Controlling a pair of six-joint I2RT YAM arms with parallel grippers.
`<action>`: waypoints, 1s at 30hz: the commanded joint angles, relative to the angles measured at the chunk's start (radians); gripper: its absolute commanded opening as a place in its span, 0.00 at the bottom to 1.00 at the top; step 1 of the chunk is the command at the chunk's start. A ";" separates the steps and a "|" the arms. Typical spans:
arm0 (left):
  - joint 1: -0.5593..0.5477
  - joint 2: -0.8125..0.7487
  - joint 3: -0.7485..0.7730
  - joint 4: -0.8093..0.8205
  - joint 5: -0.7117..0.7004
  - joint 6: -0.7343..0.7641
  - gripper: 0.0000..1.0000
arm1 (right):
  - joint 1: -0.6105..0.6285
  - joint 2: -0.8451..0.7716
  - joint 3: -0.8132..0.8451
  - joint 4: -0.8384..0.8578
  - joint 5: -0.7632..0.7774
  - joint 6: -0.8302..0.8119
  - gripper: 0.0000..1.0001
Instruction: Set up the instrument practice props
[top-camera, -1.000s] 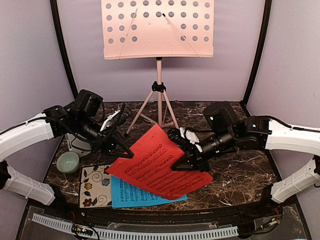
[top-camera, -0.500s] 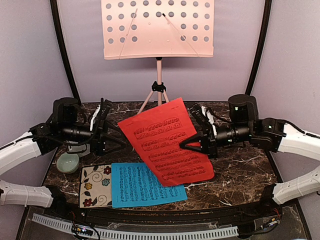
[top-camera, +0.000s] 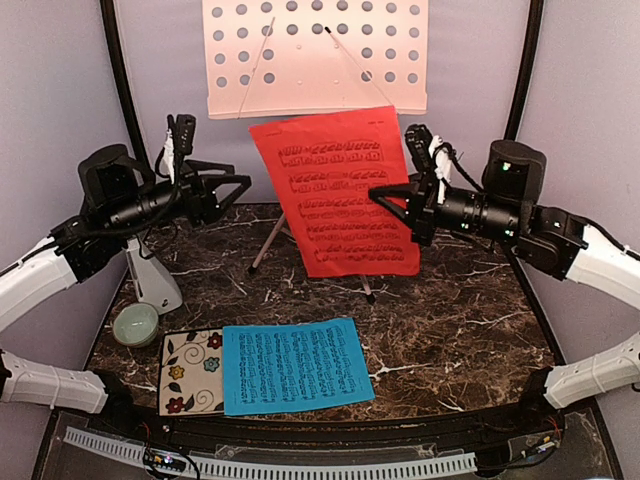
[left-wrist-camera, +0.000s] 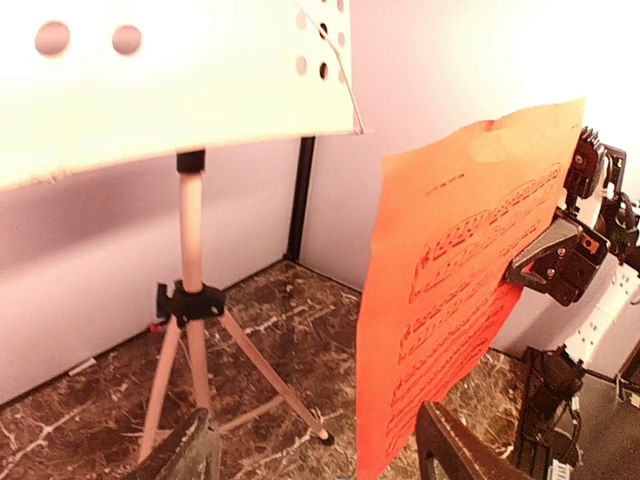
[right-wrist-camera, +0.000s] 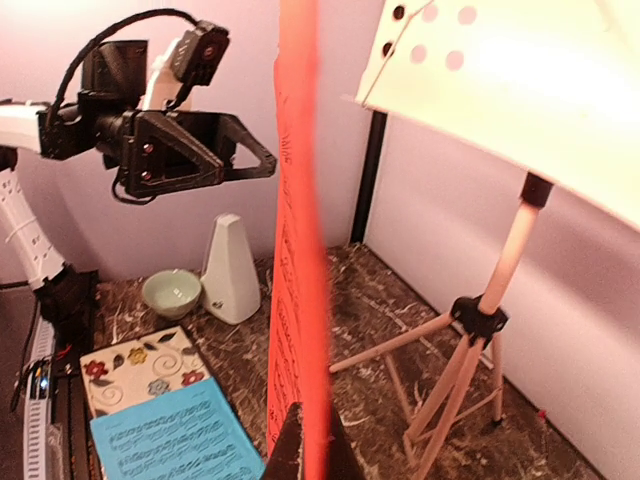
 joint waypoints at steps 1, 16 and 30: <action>0.001 0.012 0.129 0.038 -0.166 0.041 0.69 | -0.031 0.041 0.124 0.131 0.083 -0.033 0.00; 0.001 0.279 0.645 -0.167 -0.370 0.148 0.66 | -0.159 0.182 0.402 0.309 0.036 0.060 0.00; 0.048 0.620 1.136 -0.357 -0.338 0.185 0.55 | -0.215 0.327 0.656 0.348 0.001 0.088 0.00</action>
